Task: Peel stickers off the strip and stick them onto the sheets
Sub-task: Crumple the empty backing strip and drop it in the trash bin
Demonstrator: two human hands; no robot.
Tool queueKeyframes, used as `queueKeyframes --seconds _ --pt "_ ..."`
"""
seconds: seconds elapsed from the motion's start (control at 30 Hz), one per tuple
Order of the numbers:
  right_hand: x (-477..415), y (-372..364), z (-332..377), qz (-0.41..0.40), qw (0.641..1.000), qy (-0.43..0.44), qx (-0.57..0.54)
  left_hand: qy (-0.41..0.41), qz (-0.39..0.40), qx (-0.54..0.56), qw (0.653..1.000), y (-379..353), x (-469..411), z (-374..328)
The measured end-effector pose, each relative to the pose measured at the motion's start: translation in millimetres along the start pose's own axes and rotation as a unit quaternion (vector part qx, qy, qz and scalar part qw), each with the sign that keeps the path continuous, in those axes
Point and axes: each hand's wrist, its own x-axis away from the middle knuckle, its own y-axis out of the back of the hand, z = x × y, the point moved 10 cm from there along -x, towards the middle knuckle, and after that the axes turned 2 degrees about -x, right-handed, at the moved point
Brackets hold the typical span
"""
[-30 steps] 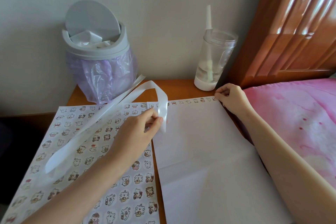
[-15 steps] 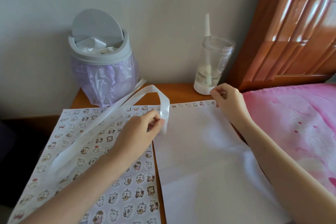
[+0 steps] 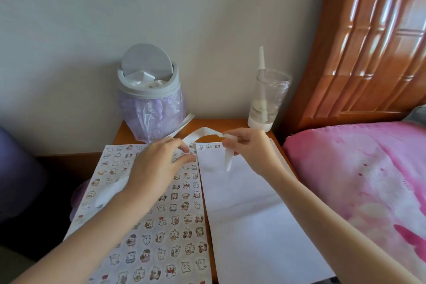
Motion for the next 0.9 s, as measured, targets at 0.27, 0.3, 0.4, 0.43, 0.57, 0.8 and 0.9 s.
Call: queueKeyframes --seconds 0.27,0.3,0.4,0.43,0.57,0.8,0.9 --pt "14 -4 -2 -0.023 0.994 0.036 0.106 0.117 0.054 -0.069 0.989 -4 12 78" --pt "15 -6 -1 -0.020 0.993 0.039 0.114 0.121 0.050 -0.066 0.989 -5 12 82" --pt "16 -10 5 -0.008 0.990 0.049 0.133 0.111 0.027 -0.045 0.992 -4 11 84" --pt "17 -11 7 -0.006 0.989 0.053 0.140 0.103 0.020 -0.037 0.994 -4 11 83" --pt "20 -17 19 -0.004 0.987 0.080 0.140 0.074 -0.016 -0.014 0.997 6 12 70" --pt "25 -48 73 0.014 0.963 0.244 0.113 -0.073 -0.028 0.065 0.995 34 6 4" --pt "25 -63 72 0.055 0.966 0.235 0.090 -0.077 -0.004 0.131 0.988 37 6 -9"
